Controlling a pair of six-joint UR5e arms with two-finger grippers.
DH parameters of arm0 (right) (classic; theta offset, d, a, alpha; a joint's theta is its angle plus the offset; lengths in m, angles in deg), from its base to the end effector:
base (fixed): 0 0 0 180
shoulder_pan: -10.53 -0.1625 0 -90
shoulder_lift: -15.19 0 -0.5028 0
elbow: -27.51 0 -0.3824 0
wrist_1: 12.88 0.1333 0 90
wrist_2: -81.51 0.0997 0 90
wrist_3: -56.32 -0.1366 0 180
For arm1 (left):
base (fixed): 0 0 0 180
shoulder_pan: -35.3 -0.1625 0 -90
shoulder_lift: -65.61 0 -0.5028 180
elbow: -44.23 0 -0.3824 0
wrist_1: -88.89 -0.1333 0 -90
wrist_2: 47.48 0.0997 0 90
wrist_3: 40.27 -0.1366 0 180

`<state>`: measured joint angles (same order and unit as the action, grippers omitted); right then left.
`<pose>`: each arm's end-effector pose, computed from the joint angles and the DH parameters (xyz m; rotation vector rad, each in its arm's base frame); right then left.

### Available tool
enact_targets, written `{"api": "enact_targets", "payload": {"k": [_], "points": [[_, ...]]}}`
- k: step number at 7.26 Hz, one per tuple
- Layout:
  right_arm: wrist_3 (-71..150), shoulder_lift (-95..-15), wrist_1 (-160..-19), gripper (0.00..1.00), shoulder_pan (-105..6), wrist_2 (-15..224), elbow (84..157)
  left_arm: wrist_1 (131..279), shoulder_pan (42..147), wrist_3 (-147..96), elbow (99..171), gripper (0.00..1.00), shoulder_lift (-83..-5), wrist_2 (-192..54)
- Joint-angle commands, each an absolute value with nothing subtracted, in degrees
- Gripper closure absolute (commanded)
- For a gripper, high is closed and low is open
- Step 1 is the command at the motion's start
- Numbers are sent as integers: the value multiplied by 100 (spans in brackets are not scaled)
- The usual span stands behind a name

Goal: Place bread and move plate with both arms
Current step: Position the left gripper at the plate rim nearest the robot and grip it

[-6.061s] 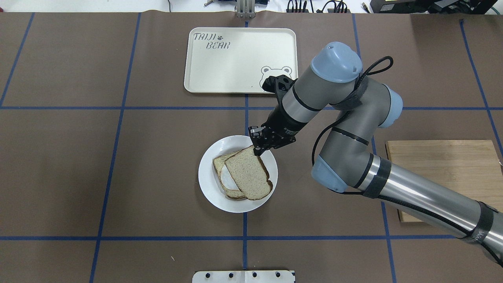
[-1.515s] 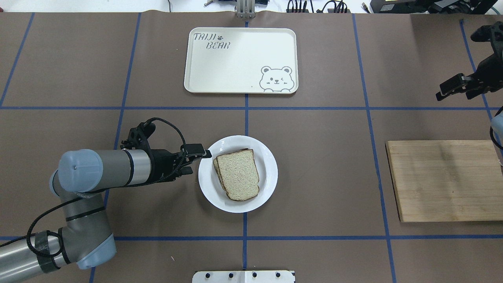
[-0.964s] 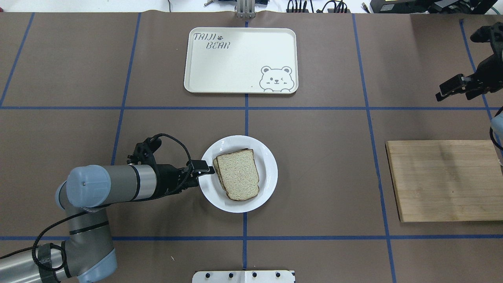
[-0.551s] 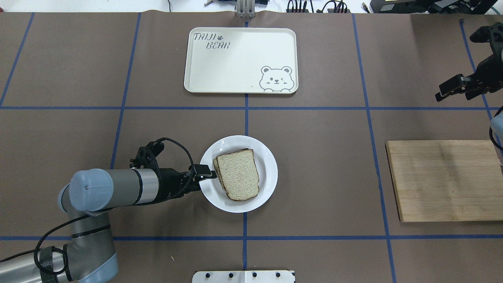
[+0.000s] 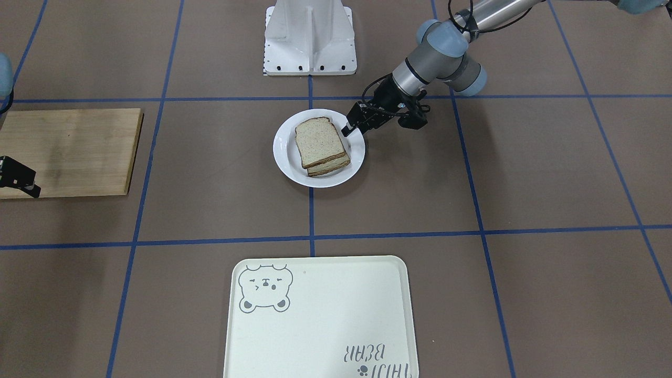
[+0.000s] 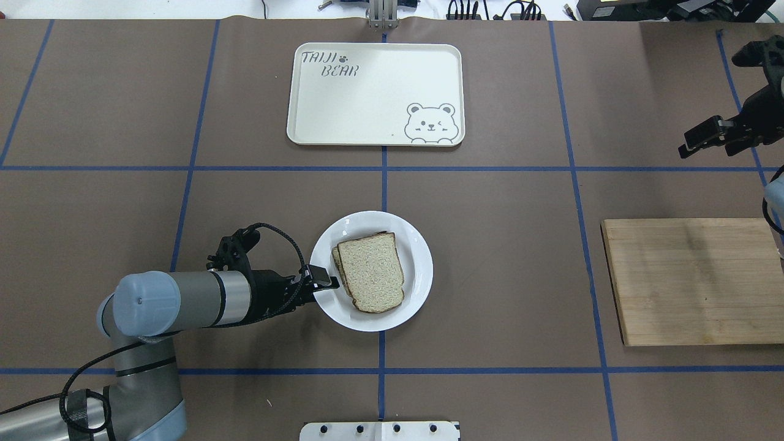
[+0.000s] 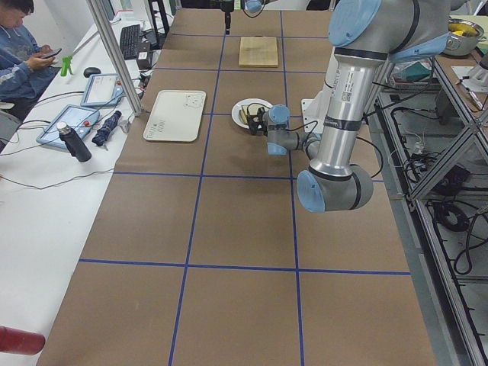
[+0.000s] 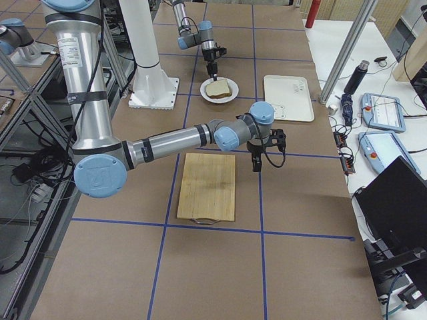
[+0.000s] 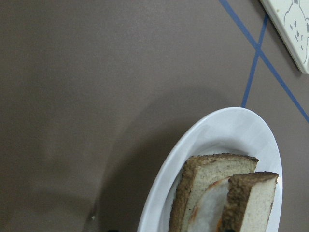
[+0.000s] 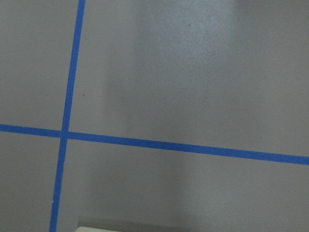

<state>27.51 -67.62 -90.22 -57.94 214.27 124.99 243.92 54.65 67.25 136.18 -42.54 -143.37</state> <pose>-0.1705 -0.5428 0.6078 0.1000 -0.8546 -0.0588 0.5828 -0.3311 0.4211 -0.0600 1.5008 -0.4432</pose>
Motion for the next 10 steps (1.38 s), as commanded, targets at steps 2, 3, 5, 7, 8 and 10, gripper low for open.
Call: {"api": "enact_targets", "payload": {"k": [2,3,5,7,8,10], "points": [[2758,-6760,-9022,0,-5794,21432,12498,24401,5437,6731,13608,49,-4259,-14328],[2758,-6760,-9022,0,-5794,21432,12498,24401,5428,6731,13608,50,-4259,-14336],[2758,-6760,-9022,0,-5802,21432,12507,24410,5393,6740,13573,54,-4267,-14310],[2758,-6769,-9022,0,-5803,21432,12516,24410,5385,6740,13573,56,-4276,-14231],[2758,-6760,-9022,0,-5803,21440,12516,24410,5393,6740,13573,79,-4294,-14231],[2750,-6760,-9022,0,-5803,21440,12516,24419,5393,6757,13608,100,-4294,-14231]]}}
